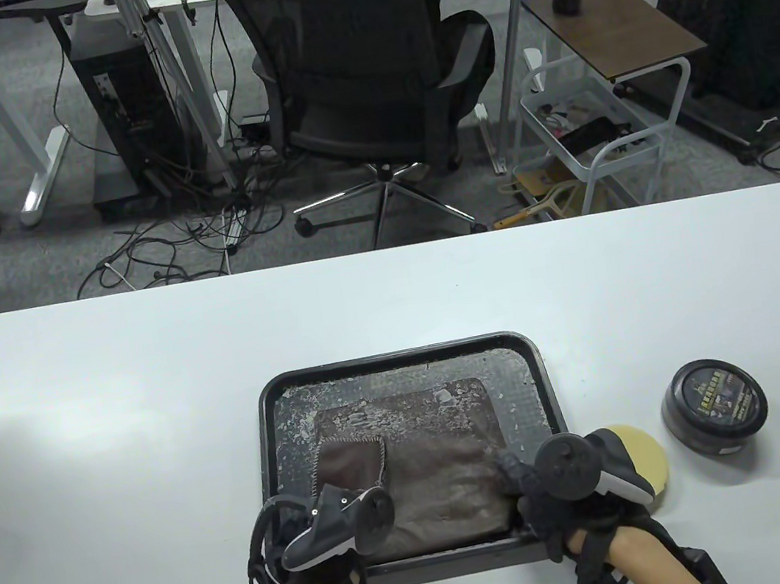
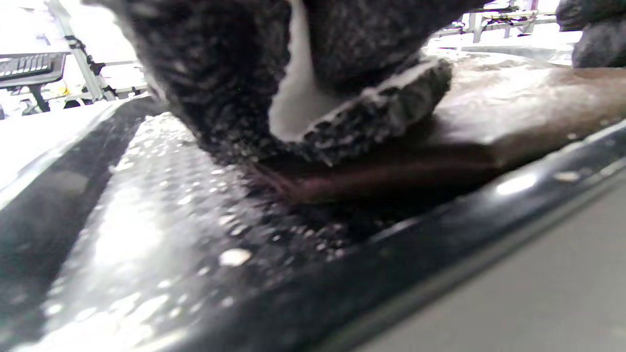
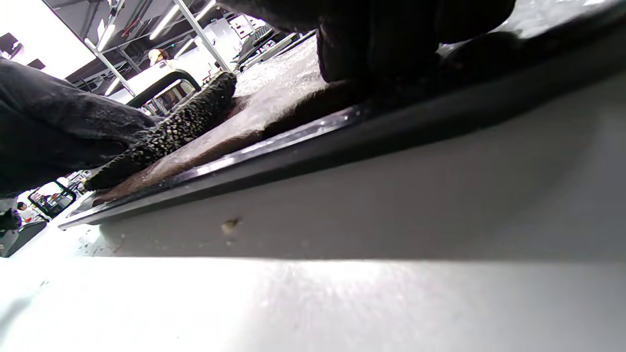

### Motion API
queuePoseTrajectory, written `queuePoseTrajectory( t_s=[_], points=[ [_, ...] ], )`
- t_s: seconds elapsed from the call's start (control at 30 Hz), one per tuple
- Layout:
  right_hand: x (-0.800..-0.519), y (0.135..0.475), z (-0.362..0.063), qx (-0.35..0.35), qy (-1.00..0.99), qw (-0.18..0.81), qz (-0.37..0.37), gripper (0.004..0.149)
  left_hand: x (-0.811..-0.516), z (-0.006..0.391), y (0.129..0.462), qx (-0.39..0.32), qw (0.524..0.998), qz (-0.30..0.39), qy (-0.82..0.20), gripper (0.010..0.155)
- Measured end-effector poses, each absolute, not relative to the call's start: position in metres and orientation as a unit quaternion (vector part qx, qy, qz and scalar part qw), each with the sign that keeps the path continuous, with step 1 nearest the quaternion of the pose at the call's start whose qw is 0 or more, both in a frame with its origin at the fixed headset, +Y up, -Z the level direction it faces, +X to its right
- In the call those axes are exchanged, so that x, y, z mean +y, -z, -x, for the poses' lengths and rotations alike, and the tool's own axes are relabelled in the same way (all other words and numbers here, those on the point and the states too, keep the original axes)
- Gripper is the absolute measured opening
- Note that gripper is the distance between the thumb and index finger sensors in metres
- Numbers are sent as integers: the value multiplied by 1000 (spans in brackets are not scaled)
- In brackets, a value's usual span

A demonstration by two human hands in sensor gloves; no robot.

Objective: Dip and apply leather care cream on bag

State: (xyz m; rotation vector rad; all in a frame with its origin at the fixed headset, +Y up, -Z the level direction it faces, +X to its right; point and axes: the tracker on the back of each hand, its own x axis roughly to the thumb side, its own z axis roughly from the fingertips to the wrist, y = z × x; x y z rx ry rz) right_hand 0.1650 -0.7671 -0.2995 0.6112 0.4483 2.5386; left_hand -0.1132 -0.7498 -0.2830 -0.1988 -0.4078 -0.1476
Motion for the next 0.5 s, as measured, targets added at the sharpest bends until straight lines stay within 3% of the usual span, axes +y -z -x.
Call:
queuePoseTrajectory(
  t_s=[0.5],
  points=[
    [-768, 298, -164, 171, -928, 241, -228, 68, -753, 27, 282, -260, 963, 56, 34, 50]
  ],
)
